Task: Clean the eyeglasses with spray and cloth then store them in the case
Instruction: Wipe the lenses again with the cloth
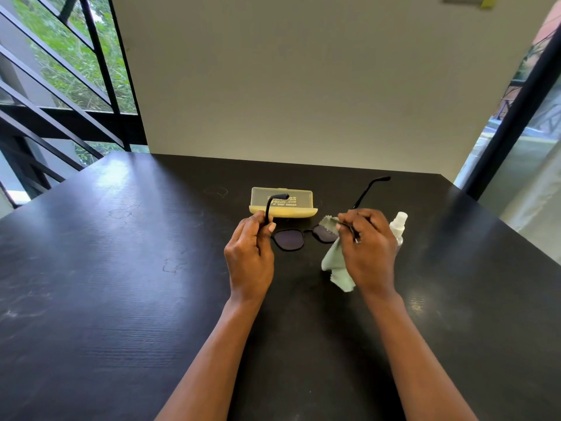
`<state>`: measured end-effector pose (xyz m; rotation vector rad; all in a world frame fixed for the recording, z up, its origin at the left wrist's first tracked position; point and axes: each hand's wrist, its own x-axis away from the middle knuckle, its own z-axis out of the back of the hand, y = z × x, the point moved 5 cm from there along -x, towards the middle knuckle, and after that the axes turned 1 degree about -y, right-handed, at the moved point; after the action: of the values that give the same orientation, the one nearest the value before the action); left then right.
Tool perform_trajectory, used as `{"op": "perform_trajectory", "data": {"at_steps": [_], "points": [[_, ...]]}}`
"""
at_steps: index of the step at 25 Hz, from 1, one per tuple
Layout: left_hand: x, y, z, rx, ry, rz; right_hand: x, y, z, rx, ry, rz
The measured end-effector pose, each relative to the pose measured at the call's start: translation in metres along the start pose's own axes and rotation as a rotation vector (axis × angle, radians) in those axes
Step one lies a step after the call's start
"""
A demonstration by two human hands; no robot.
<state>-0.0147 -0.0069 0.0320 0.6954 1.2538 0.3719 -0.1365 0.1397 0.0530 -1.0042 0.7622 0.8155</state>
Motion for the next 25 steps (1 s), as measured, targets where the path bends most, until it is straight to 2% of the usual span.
{"op": "perform_trajectory", "data": {"at_steps": [6,9,18,25], "points": [[0.001,0.004,-0.001,0.005,-0.01,-0.034,0.01,0.001,-0.022,0.158,-0.198,0.073],[0.002,0.004,-0.001,0.011,-0.006,-0.028,0.015,0.005,-0.024,0.225,-0.234,0.064],[0.003,0.006,-0.002,-0.008,-0.018,-0.049,0.016,0.006,-0.022,0.101,-0.223,0.026],[0.004,0.005,-0.002,-0.009,-0.017,-0.042,0.026,0.006,-0.033,0.176,-0.41,-0.015]]}}
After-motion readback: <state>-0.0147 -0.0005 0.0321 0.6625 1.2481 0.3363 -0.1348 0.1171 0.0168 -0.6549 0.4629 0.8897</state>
